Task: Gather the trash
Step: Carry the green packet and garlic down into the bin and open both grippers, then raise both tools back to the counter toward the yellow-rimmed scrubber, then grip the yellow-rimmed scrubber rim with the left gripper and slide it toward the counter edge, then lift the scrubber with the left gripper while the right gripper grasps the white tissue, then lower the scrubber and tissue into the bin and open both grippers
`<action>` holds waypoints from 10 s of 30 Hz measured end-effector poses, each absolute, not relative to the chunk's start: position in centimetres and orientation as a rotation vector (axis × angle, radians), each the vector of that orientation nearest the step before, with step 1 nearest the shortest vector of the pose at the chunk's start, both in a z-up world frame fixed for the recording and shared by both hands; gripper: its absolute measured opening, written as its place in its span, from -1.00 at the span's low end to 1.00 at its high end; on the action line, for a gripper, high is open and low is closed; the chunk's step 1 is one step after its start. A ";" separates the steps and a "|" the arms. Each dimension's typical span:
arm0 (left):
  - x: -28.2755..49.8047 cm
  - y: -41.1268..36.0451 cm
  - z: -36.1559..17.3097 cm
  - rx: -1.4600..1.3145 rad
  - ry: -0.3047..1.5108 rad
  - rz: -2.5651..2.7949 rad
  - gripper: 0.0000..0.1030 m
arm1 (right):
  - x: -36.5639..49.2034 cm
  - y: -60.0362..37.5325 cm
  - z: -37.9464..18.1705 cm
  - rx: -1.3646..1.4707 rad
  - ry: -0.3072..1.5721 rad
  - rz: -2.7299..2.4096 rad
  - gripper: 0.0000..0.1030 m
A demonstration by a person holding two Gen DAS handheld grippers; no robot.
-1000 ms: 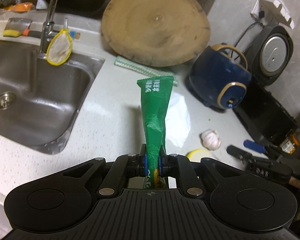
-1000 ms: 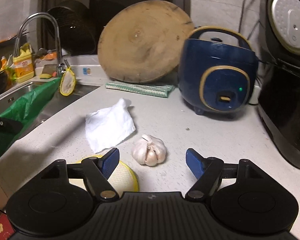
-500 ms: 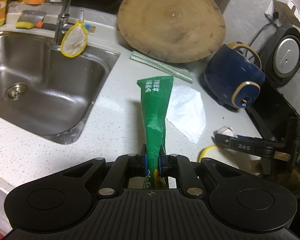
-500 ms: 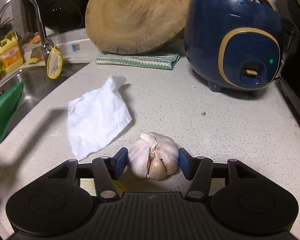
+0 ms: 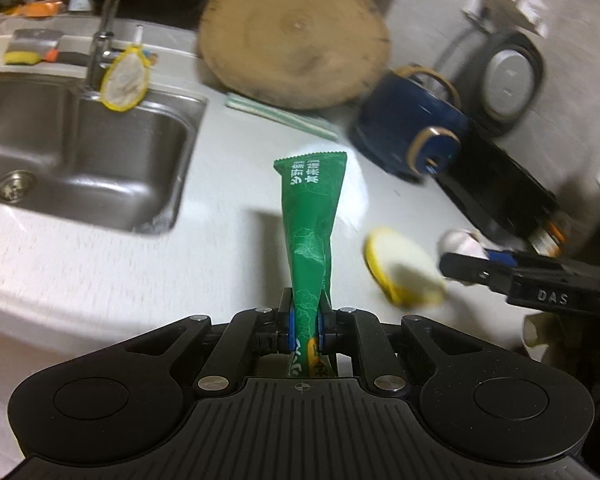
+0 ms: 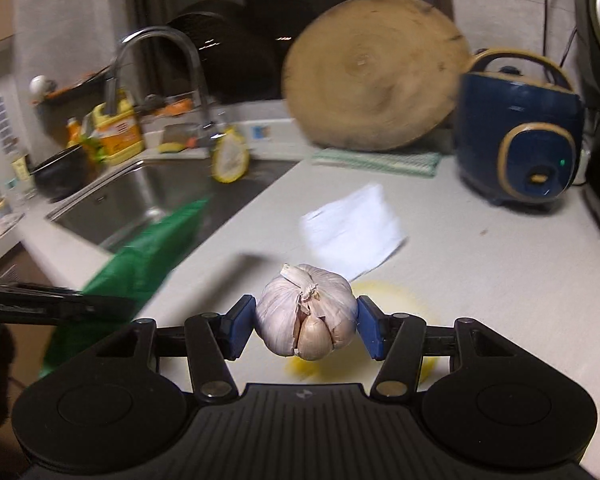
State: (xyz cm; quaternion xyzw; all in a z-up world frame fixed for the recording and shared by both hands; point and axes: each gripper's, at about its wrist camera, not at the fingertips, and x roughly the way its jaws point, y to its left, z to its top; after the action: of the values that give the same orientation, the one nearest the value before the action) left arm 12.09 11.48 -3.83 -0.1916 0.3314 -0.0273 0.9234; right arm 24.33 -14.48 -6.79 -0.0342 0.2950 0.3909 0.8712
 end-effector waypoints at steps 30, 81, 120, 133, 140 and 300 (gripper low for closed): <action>5.7 11.0 -46.0 -0.752 1.566 0.188 -0.59 | 12.7 -10.5 -36.3 -0.221 1.332 0.704 0.06; 21.6 8.8 -2.8 -0.370 0.657 -0.206 -0.59 | 27.2 -17.7 -8.6 -0.205 0.509 0.548 0.27; 32.1 5.5 -6.6 -0.373 0.911 -0.124 -0.50 | 34.2 -18.1 -11.9 -0.138 0.695 0.642 -0.31; 30.8 6.3 -5.1 -0.346 0.874 -0.053 -0.46 | 34.8 -20.6 -10.7 -0.124 0.694 0.576 -0.30; 31.0 5.0 -5.9 -0.331 0.908 -0.052 -0.45 | 35.0 -19.7 -11.5 -0.103 0.759 0.620 -0.30; 6.0 14.3 -44.2 -0.755 1.359 0.003 -0.64 | 15.3 -4.5 -37.5 -0.110 1.416 0.747 -0.94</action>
State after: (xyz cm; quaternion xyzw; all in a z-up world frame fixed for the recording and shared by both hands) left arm 6.02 14.27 -44.25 -0.3407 0.6132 0.0016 0.7127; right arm 15.25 -4.53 -37.54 -0.0493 0.6344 0.3347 0.6951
